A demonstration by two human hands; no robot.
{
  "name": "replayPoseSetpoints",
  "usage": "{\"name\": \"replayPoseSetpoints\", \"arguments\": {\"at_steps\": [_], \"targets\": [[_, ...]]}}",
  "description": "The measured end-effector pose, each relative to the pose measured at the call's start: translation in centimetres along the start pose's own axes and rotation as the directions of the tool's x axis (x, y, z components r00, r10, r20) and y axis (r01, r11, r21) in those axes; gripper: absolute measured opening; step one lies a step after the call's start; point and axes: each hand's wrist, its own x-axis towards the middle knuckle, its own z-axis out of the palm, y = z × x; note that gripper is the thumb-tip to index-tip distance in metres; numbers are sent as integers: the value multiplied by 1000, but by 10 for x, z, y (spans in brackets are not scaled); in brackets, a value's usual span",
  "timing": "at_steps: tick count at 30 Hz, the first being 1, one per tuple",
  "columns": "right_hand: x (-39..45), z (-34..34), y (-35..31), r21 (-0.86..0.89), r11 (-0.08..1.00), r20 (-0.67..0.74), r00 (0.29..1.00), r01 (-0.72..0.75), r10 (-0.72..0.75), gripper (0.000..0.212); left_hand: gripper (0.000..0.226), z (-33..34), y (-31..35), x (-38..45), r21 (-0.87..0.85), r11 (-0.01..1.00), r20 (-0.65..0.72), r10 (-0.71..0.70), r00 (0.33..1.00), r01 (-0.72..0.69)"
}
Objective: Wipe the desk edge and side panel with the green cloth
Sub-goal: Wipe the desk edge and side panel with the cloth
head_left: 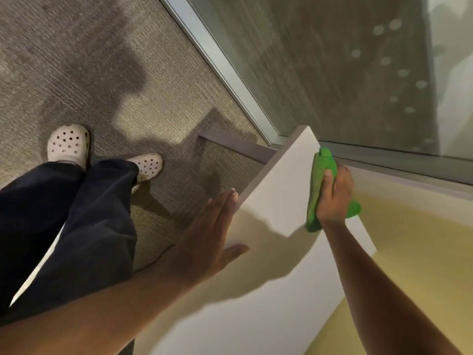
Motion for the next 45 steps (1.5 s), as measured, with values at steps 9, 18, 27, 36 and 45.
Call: {"name": "replayPoseSetpoints", "arguments": {"at_steps": [9, 18, 27, 36, 45], "targets": [[-3, 30, -76, 58, 993, -142, 984, -98, 106, 58, 103, 4, -2, -3, -66, 998, 34, -17, 999, 19], [-72, 44, -108, -41, 976, 79, 975, 213, -209, 59, 101, 6, 1, -3, -146, 987, 41, -55, 998, 60], [85, 22, -128, -62, 976, 123, 969, -206, 213, 49, 108, -5, 8, 1, -170, 980, 46, -93, 995, 100], [77, 5, -93, 176, 953, 172, 961, -246, 216, 59, 109, -11, 11, -1, -204, 975, 44, -79, 996, 87], [20, 25, -110, 75, 995, -179, 982, 72, -58, 34, 102, -5, 11, -2, -91, 996, -51, -18, 999, 13]]}}
